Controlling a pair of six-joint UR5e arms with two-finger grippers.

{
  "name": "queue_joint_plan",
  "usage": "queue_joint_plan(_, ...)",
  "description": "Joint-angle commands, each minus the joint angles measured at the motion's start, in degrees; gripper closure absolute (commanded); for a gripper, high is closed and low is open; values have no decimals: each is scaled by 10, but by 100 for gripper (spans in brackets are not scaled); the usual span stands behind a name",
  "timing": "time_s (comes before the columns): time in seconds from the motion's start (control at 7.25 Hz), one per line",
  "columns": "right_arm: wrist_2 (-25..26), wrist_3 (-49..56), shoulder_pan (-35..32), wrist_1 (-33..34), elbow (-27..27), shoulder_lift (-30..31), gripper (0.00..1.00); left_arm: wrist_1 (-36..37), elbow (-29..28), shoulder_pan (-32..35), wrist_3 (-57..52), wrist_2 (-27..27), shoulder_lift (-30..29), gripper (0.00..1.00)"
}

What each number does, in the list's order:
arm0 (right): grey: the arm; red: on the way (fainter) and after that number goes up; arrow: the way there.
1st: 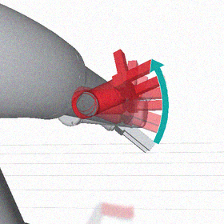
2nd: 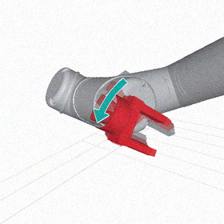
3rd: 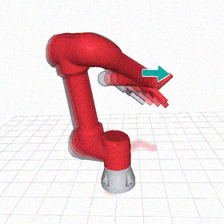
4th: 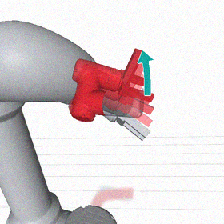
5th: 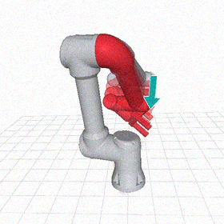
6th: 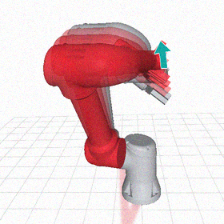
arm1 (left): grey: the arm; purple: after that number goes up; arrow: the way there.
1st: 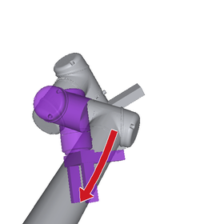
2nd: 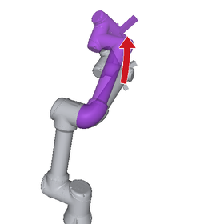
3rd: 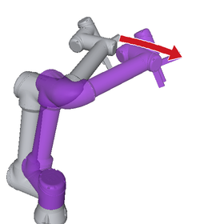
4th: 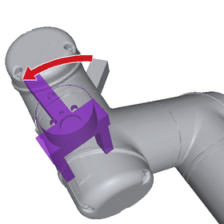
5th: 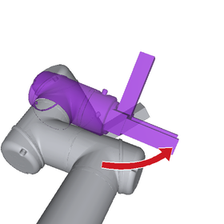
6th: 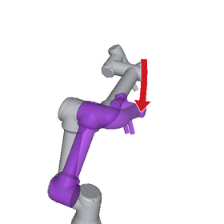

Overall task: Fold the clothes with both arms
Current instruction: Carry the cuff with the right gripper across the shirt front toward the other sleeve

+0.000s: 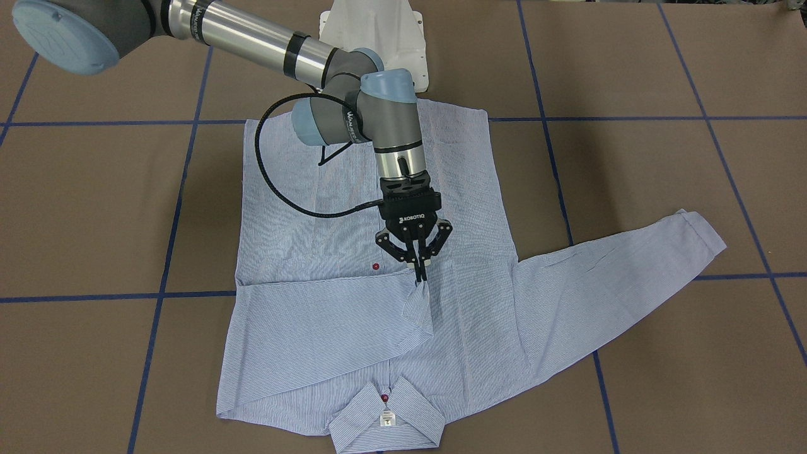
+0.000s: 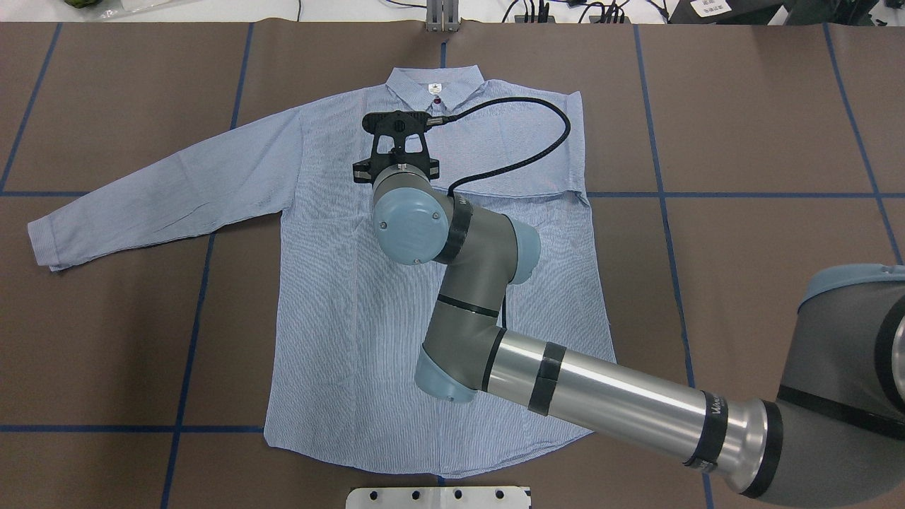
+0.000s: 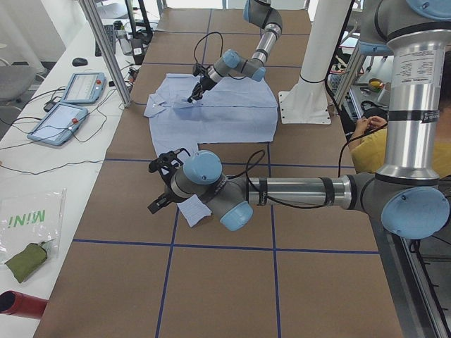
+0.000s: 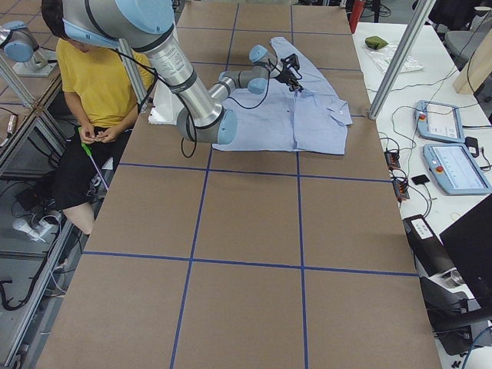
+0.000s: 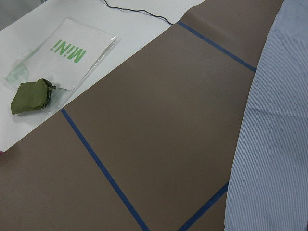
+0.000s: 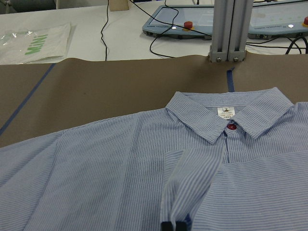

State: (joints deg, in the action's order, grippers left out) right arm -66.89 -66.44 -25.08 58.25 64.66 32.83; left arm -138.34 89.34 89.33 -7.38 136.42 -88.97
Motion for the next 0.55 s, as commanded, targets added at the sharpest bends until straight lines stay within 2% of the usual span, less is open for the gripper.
queue_joint_plan(0.0,10,6,13,55,-41,-36,100,0,-4,1,0,0,0,0)
queue_joint_plan(0.28,42,7,33,137,-76,-79,100,0,-5,1,0,0,0,0)
queue_joint_plan(0.41,42,7,36,170,-84,-100,96,0,-7,0,0,0,0,0)
